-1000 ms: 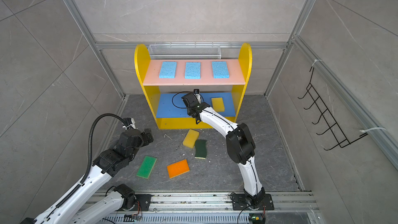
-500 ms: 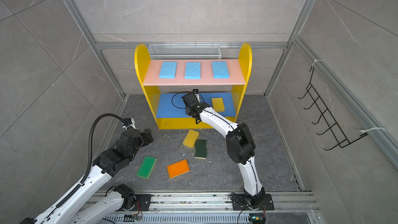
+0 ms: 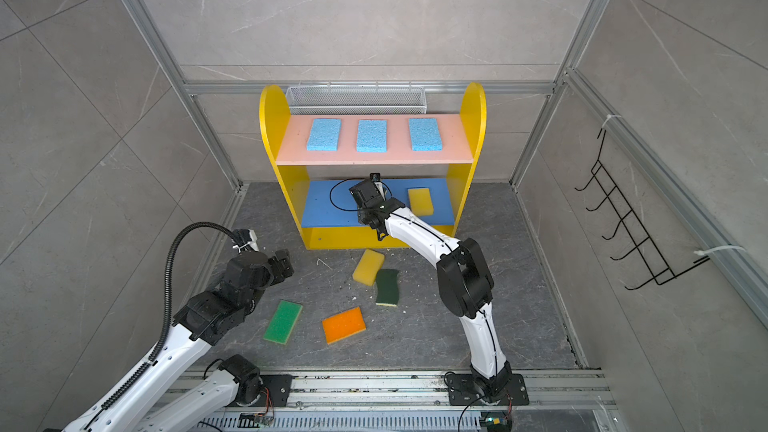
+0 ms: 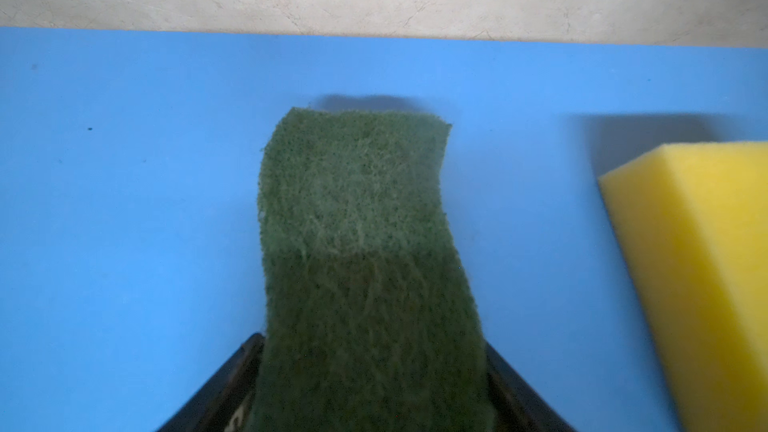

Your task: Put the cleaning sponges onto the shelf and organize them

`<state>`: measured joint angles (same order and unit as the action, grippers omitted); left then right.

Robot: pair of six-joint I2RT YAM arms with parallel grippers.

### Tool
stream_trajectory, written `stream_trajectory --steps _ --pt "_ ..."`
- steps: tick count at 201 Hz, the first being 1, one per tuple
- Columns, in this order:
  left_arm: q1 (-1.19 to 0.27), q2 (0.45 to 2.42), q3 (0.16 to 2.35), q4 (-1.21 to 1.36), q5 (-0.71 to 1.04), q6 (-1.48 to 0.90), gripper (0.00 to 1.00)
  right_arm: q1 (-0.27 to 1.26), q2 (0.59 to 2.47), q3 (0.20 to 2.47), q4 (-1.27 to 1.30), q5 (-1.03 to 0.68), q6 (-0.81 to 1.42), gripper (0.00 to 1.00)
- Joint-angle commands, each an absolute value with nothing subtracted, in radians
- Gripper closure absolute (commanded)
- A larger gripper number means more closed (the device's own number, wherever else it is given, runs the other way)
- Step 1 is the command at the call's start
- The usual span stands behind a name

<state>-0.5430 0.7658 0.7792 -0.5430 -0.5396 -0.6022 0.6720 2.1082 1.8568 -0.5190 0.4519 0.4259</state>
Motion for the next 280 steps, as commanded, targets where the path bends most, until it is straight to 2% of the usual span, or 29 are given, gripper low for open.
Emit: stream_trajectory --steps 1,95,189,255,280 --pt "-0.538 0.746 0.781 -0.553 -0.555 -0.616 0.08 0.681 2.091 1.838 -0.578 0.437 0.419 0.25" --pt "-0.538 0.753 0.787 -0.550 -0.543 -0.617 0.08 0.679 2.053 1.779 -0.577 0.483 0.410 0.25" --pt "-0.538 0.718 0.790 -0.588 -0.548 -0.636 0.08 0.679 2.074 1.799 -0.574 0.409 0.397 0.19" --pt "-0.538 0.830 0.781 -0.566 -0.477 -0.599 0.09 0.710 1.928 1.665 -0.542 0.406 0.395 0.11" --pt "-0.542 0.916 0.767 -0.528 -0.372 -0.566 0.09 0.738 1.828 1.570 -0.539 0.397 0.416 0.10"
